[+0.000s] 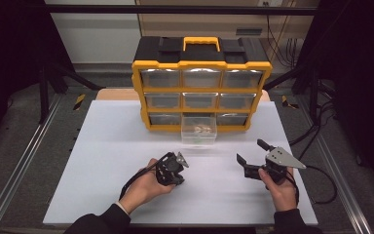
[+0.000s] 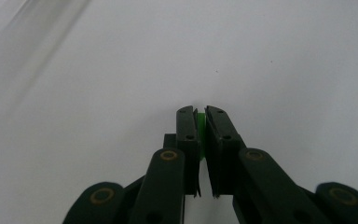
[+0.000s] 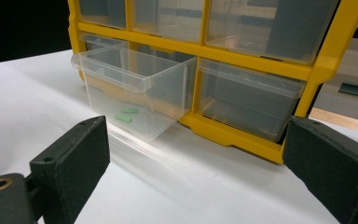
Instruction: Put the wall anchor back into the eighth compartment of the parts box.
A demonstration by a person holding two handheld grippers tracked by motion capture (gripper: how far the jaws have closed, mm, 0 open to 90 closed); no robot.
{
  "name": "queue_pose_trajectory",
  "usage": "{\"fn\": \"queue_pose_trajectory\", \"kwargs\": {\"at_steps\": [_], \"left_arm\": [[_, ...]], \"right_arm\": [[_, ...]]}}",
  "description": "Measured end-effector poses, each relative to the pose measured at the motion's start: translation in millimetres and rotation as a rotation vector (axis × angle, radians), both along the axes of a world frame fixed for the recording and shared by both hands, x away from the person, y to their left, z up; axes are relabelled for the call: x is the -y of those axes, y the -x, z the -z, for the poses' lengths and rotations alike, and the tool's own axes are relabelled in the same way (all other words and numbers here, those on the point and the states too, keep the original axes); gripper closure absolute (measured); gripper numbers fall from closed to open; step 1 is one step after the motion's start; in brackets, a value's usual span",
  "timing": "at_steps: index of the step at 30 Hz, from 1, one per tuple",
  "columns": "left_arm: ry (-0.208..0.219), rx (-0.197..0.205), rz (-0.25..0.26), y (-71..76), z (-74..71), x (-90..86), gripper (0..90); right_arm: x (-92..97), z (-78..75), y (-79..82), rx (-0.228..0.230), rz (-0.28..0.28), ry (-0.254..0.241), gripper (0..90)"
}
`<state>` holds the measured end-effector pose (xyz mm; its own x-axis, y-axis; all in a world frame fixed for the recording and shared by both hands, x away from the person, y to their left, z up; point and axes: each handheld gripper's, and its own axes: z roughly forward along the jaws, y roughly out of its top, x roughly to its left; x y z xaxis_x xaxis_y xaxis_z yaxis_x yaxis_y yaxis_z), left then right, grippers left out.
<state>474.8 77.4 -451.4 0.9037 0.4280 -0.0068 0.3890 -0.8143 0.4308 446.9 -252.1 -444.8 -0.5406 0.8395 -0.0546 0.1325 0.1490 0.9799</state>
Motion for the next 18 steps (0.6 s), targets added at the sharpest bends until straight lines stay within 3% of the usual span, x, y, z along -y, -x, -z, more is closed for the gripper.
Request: {"fn": "queue_pose_trajectory", "kwargs": {"at_steps": [14, 18], "left_arm": [[0.072, 0.025, -0.027, -5.8, -14.2, -6.9, 83.9], [0.073, 0.037, -0.025, -8.0, -21.2, -7.1, 83.9]], "right_arm": [[-0.3, 0.2, -0.1, -0.001, -0.001, 0.001, 7.7], [-0.5, 0.5, -0.4, -0.001, 0.0, 0.006, 7.7]]}}
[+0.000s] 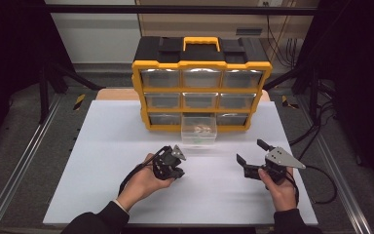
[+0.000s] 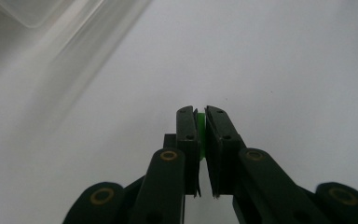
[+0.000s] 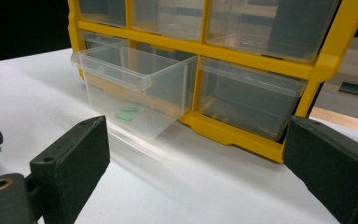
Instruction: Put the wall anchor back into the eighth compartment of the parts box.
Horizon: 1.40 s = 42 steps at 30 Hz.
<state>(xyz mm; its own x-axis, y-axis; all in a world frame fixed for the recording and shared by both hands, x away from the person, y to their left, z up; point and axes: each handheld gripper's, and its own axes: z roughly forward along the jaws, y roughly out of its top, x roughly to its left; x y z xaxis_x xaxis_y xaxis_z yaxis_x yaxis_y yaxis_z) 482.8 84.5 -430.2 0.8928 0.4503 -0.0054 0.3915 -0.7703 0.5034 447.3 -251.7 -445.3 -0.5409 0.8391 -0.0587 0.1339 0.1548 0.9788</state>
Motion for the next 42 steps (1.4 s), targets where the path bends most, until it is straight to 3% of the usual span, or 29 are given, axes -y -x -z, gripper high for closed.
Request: {"fn": "queue_pose_trajectory", "kwargs": {"at_steps": [9, 16, 23, 33, 42], "left_arm": [[0.032, 0.025, -0.01, -6.4, -15.1, 1.5, 83.9], [0.063, 0.06, -0.014, -8.6, -36.2, 4.9, 84.0], [0.093, 0.063, -0.025, -19.2, -47.0, 6.0, 83.9], [0.112, 0.111, -0.03, -27.7, -74.0, 15.1, 83.9], [0.116, 0.123, -0.037, -34.1, -83.0, 16.2, 83.9]], "right_arm": [[0.2, 0.4, -0.5, -0.001, 0.002, -0.002, 7.7], [0.6, 0.1, 0.1, 0.0, 0.003, -0.005, 7.7], [0.7, 0.5, -0.4, -0.002, 0.006, -0.001, 7.7], [0.6, 0.2, -0.1, -0.001, 0.0, -0.001, 7.7], [0.8, -0.1, 0.0, 0.002, 0.003, -0.001, 7.7]]}}
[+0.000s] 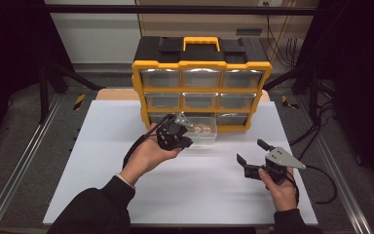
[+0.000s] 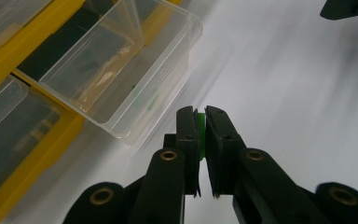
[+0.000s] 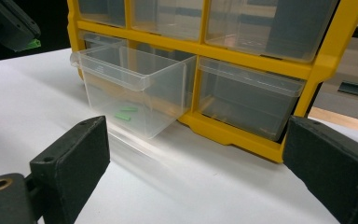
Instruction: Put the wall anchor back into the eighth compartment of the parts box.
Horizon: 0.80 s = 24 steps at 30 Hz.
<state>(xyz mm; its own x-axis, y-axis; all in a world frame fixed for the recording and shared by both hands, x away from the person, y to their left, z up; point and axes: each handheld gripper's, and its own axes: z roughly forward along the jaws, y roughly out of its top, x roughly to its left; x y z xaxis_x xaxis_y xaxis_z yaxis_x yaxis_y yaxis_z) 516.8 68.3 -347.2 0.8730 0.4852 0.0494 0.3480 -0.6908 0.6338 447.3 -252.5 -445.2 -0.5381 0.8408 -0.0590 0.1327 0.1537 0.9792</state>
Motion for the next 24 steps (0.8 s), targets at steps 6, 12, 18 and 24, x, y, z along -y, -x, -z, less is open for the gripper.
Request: {"fn": "queue_pose_trajectory", "kwargs": {"at_steps": [6, 12, 18, 24], "left_arm": [[0.013, -0.001, -0.007, -2.5, -5.2, -2.3, 83.9], [0.022, 0.009, -0.017, -8.4, -11.2, -2.4, 83.9], [0.036, 0.022, -0.035, -15.1, -14.6, -1.3, 83.9], [0.032, 0.026, -0.035, -17.9, -12.8, 1.4, 83.9]], "right_arm": [[0.1, -0.1, 0.2, -0.002, -0.001, -0.002, 7.7], [0.1, 0.0, -0.1, 0.002, -0.002, 0.002, 7.7], [0.2, -0.1, 0.1, -0.002, 0.0, -0.002, 7.7], [0.2, -0.2, 0.3, -0.002, 0.0, -0.003, 7.7]]}}
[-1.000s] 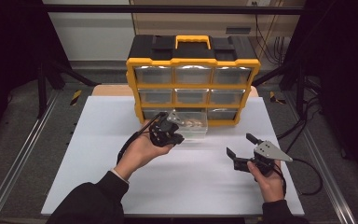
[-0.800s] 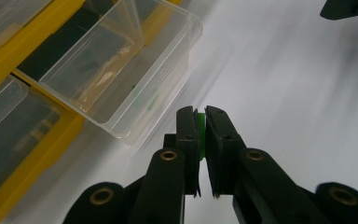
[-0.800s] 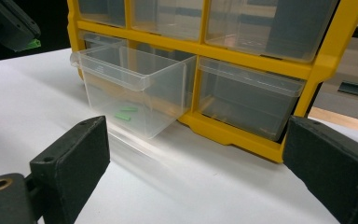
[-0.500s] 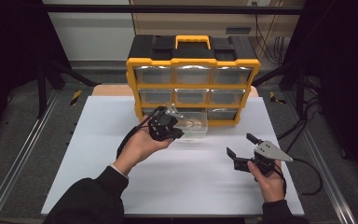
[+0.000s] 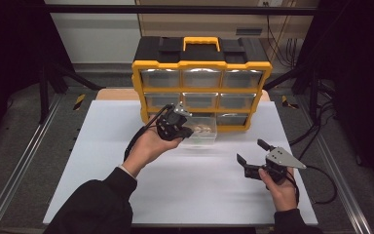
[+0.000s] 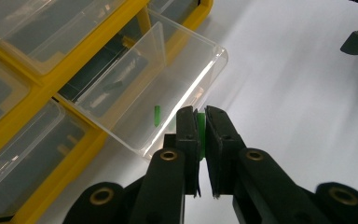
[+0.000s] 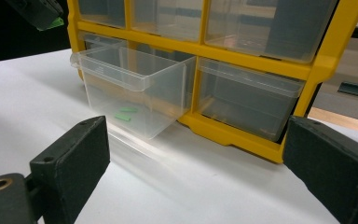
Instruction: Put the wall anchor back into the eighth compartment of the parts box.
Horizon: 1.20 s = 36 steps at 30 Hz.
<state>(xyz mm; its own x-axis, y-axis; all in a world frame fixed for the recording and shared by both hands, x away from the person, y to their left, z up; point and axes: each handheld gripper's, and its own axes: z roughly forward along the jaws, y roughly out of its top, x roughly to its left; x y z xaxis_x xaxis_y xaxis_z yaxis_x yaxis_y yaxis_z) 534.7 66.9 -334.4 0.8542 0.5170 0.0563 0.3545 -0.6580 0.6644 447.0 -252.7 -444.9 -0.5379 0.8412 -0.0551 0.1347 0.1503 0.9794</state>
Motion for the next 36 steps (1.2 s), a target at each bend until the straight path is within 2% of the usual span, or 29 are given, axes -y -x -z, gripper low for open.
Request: {"fn": "queue_pose_trajectory", "kwargs": {"at_steps": [6, 8, 9, 16, 19, 26, 28, 30, 36], "left_arm": [[0.026, 0.01, -0.016, -2.5, -1.1, 2.3, 83.9], [0.02, 0.021, -0.015, -4.0, -2.0, 2.5, 83.9], [0.036, 0.021, -0.024, -4.3, -1.7, 3.6, 83.9], [0.056, 0.045, -0.038, -11.1, -4.7, 7.5, 83.9], [0.078, 0.054, -0.049, -13.2, -5.5, 8.5, 83.9], [0.071, 0.084, -0.063, -18.3, -4.3, 9.8, 83.9], [0.026, 0.113, -0.062, -18.4, -4.0, 11.9, 83.9], [0.045, 0.112, -0.056, -18.0, -3.1, 14.6, 83.9], [0.042, 0.121, -0.046, -19.3, -2.8, 20.6, 83.9]], "right_arm": [[-0.2, 0.1, -0.1, 0.001, -0.003, 0.003, 7.7], [-0.1, 0.0, 0.1, 0.0, -0.002, 0.0, 7.7], [0.0, -0.1, 0.1, 0.0, -0.001, -0.001, 7.7], [0.5, -0.5, 0.2, 0.002, -0.001, -0.002, 7.7], [0.0, -0.2, 0.4, 0.001, -0.004, 0.0, 7.7], [-0.2, 0.1, -0.2, 0.004, -0.004, 0.003, 7.7], [-0.2, 0.0, 0.0, 0.001, -0.005, 0.002, 7.7], [-0.1, 0.0, 0.0, 0.001, -0.004, 0.003, 7.7], [-0.1, -0.1, 0.1, 0.001, -0.004, 0.002, 7.7]]}}
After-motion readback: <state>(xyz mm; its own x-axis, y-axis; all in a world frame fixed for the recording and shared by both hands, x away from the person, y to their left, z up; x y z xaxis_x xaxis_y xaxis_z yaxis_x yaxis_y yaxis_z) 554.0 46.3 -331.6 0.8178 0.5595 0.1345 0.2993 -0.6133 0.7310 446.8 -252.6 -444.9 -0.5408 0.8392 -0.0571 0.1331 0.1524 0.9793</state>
